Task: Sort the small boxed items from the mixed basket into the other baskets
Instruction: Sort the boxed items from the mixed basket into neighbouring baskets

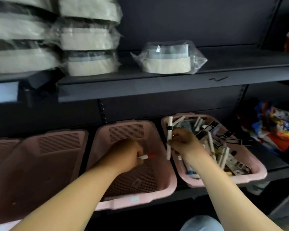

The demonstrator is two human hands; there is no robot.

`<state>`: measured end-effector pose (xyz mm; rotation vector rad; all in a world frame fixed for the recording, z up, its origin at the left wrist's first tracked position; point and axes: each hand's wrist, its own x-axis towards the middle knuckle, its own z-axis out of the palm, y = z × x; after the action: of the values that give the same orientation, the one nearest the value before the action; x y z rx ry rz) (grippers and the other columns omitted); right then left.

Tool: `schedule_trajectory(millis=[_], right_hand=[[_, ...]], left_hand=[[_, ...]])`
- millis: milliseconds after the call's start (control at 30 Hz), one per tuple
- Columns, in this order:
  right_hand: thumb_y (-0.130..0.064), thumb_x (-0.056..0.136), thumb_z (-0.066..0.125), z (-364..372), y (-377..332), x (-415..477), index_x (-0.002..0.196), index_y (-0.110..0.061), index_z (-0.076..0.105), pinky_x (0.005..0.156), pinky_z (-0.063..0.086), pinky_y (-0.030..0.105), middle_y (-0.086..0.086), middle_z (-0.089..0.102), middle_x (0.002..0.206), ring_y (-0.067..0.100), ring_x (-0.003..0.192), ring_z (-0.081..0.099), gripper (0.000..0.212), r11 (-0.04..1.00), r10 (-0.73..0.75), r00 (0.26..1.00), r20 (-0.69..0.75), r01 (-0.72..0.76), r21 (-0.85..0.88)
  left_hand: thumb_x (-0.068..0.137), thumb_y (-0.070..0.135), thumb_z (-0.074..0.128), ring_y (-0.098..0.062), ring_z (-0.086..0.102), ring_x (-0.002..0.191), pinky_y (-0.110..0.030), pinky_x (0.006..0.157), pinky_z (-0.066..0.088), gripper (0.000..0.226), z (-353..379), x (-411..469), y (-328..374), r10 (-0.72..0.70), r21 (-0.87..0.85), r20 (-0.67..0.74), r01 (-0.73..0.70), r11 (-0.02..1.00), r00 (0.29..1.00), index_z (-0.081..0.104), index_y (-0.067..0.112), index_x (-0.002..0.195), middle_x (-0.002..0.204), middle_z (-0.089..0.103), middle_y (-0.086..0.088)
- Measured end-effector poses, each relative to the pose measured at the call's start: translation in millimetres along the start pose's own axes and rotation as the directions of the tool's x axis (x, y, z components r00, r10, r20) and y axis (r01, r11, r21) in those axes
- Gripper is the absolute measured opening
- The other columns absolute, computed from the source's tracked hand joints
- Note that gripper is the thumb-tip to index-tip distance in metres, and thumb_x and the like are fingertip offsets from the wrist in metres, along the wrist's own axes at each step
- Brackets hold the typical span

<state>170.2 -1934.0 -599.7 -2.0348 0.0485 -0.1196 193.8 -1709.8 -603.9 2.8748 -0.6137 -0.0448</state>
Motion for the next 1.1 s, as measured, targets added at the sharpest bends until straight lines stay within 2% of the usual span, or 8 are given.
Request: schedule_trajectory(millis=[267,367,567,667,767,867,1000,1100], right_hand=[[0.0,0.089,0.061,59.6,-14.1,1.3,0.091,-0.012,0.062,0.058,0.054,0.028,0.005,0.072,0.071,0.012,0.061,0.068,0.012,0.997,-0.005,0.985,0.175,-0.009,0.075],[-0.003,0.088,0.06,69.9,-15.0,4.3,0.093,-0.014,0.064,0.058,0.056,0.026,0.004,0.073,0.072,0.011,0.062,0.069,0.013,0.999,-0.008,0.983,0.186,0.001,0.035],[-0.001,0.092,0.06,81.1,-12.1,6.5,0.094,-0.01,0.063,0.056,0.055,0.023,0.009,0.072,0.077,0.009,0.061,0.068,0.01,0.994,0.004,0.978,0.208,-0.027,0.11],[0.002,0.092,0.059,85.1,-7.5,8.6,0.095,-0.005,0.063,0.064,0.06,0.031,0.016,0.073,0.081,0.02,0.07,0.071,0.008,0.983,0.009,0.973,0.23,-0.051,0.177],[0.003,0.092,0.059,90.9,-4.4,9.9,0.092,-0.004,0.064,0.065,0.06,0.034,0.021,0.073,0.086,0.026,0.074,0.072,0.009,0.971,0.022,0.97,0.24,-0.078,0.226],[0.008,0.091,0.057,96.7,-6.7,8.5,0.088,-0.001,0.065,0.064,0.058,0.034,0.024,0.073,0.087,0.026,0.072,0.071,0.013,0.938,0.043,0.96,0.276,-0.134,0.32],[0.008,0.09,0.06,100.5,-9.9,3.9,0.096,0.006,0.068,0.074,0.06,0.037,0.027,0.071,0.087,0.027,0.077,0.07,0.01,0.873,0.047,0.932,0.36,-0.213,0.438],[0.001,0.093,0.061,93.4,-12.8,4.1,0.096,-0.005,0.068,0.066,0.058,0.033,0.019,0.072,0.086,0.024,0.075,0.069,0.009,0.913,0.057,0.95,0.308,-0.174,0.369]], left_hand=[[0.092,0.032,0.071,-0.018,0.063,0.09,-0.03,0.078,0.053,0.009,31.2,-21.5,-30.2,-0.069,0.141,0.347,0.021,0.99,0.935,0.075,0.029,0.099,0.104,0.067,0.005],[0.094,0.039,0.071,-0.017,0.064,0.092,-0.028,0.08,0.054,0.01,29.8,-24.3,-31.2,-0.075,0.088,0.413,0.042,0.995,0.907,0.075,0.032,0.1,0.106,0.068,0.009],[0.09,0.016,0.071,-0.018,0.067,0.101,-0.02,0.074,0.045,0.03,25.7,-28.1,-34.2,-0.056,0.012,0.503,0.058,0.998,0.862,0.076,0.031,0.116,0.115,0.072,0.007],[0.089,0.025,0.076,-0.011,0.062,0.091,-0.018,0.066,0.042,0.023,23.9,-28.8,-39.9,-0.064,-0.058,0.431,0.099,0.993,0.9,0.076,0.032,0.111,0.101,0.068,0.013],[0.091,0.037,0.074,-0.011,0.062,0.087,-0.022,0.066,0.044,0.007,14.9,-26.8,-43.7,-0.115,-0.137,0.202,0.144,0.98,0.973,0.074,0.03,0.094,0.093,0.066,0.012],[0.088,0.04,0.075,-0.011,0.062,0.082,-0.031,0.069,0.049,0.016,9.2,-21.8,-45.8,-0.113,-0.245,0.008,0.112,0.963,0.994,0.066,0.028,0.084,0.085,0.065,0.009],[0.09,0.032,0.074,-0.014,0.061,0.075,-0.036,0.068,0.049,0.02,3.5,-22.4,-40.1,-0.036,-0.296,-0.087,0.009,0.955,0.996,0.062,0.021,0.078,0.075,0.063,0.004],[0.093,0.036,0.073,-0.008,0.058,0.073,-0.031,0.06,0.042,0.022,1.0,-23.5,-44.2,-0.029,-0.203,-0.08,0.012,0.979,0.996,0.061,0.027,0.077,0.075,0.061,0.007]])
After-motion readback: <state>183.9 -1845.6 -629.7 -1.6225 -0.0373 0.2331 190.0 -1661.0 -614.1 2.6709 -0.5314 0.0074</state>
